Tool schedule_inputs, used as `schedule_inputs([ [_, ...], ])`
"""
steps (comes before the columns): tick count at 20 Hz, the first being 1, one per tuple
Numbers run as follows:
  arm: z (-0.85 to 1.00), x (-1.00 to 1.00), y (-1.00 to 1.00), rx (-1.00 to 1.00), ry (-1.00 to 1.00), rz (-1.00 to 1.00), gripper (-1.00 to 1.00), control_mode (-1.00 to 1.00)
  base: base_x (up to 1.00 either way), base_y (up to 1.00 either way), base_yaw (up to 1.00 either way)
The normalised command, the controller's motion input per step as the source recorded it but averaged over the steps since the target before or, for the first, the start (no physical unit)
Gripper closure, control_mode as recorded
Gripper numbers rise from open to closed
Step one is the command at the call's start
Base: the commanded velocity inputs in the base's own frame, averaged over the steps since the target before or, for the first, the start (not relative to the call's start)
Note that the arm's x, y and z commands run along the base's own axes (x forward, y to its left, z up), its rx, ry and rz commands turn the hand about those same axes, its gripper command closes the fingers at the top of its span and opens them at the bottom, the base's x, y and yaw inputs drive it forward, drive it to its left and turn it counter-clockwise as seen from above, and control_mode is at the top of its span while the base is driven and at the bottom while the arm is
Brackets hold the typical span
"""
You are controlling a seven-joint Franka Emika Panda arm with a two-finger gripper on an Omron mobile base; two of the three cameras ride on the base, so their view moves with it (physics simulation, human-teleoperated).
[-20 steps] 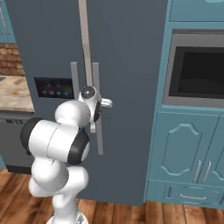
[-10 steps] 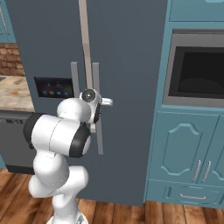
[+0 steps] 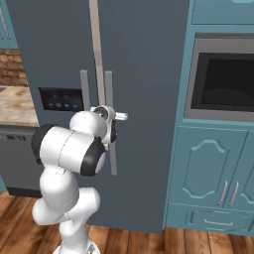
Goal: Place one of the steaks on the plate and the other in the bowl. Then place the bowl in the fridge.
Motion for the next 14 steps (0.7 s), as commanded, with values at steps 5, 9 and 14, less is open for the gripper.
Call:
schedule_inputs([
  [5,0.0,0.02,-0.13,0.0,0.0,0.01,1.0,-1.0,0.0,0.0,0.0],
  [9,0.0,-0.26,-0.13,0.0,0.0,0.03,1.0,-1.0,0.0,0.0,0.0],
  [14,0.0,-0.55,-0.13,0.01,0.0,0.0,1.0,-1.0,0.0,0.0,0.0],
])
